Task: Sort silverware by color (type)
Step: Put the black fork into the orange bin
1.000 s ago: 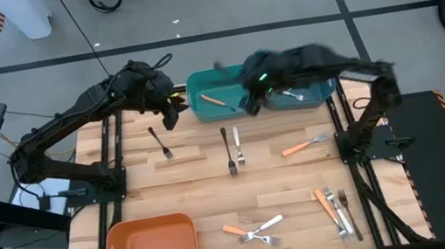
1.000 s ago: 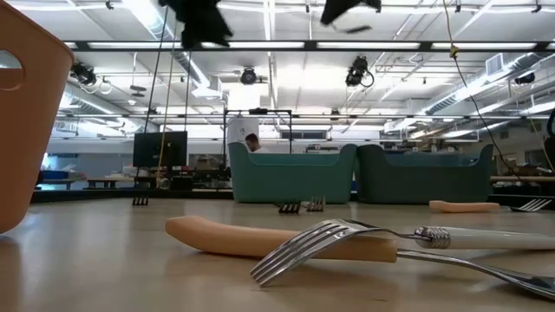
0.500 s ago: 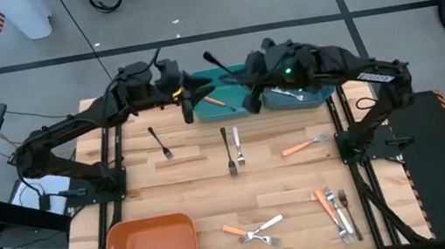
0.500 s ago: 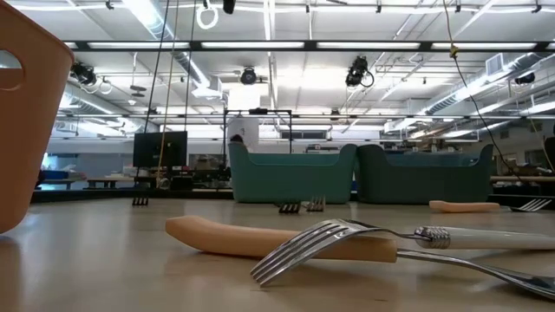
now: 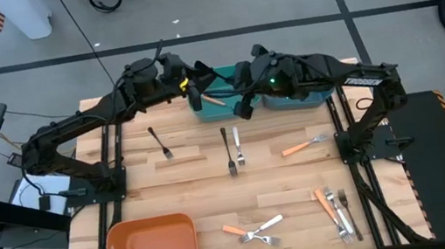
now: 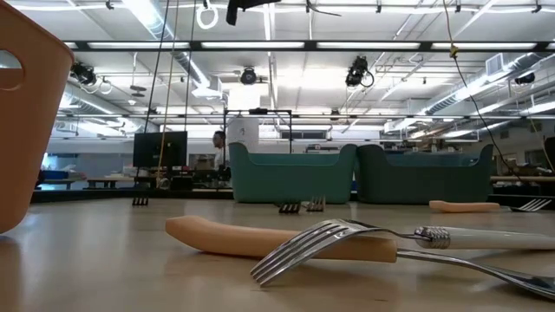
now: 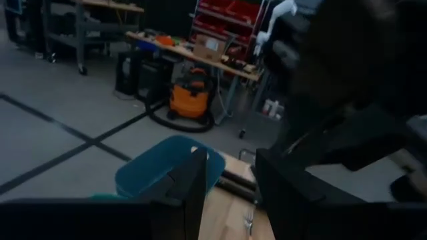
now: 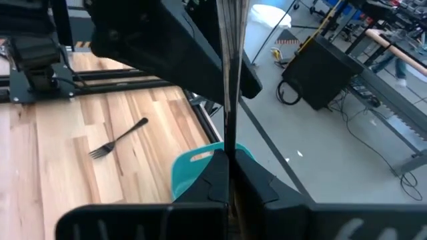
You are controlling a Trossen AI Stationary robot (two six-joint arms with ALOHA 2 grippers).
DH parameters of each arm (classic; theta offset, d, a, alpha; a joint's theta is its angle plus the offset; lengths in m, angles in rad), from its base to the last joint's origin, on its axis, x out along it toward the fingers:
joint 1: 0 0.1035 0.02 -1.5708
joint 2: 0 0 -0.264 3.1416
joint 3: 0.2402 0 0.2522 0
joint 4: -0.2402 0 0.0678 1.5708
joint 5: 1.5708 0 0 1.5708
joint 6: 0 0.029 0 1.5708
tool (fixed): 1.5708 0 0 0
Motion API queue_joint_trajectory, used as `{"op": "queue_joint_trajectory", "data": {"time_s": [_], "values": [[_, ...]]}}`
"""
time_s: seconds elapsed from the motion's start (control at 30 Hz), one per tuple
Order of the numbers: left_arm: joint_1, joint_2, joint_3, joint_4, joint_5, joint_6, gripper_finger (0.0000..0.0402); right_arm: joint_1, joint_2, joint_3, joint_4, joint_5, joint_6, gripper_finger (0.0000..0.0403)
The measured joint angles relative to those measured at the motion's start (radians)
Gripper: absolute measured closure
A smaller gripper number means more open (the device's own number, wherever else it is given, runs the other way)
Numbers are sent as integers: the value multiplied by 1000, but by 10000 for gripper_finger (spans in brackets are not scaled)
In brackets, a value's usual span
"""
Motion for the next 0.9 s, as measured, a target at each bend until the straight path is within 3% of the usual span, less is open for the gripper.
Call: {"op": "queue_joint_trajectory", "data": {"time_s": [0.17,0.53,0.9], "values": [[-2,0,0,49,1,-3,262,0,9,3,11,4,1,392],[-2,0,0,-18,43,-2,262,-1,-19,1,4,36,-21,392],[-1,-1,0,80,54,-70,262,-11,-16,-28,30,2,-1,392]]}}
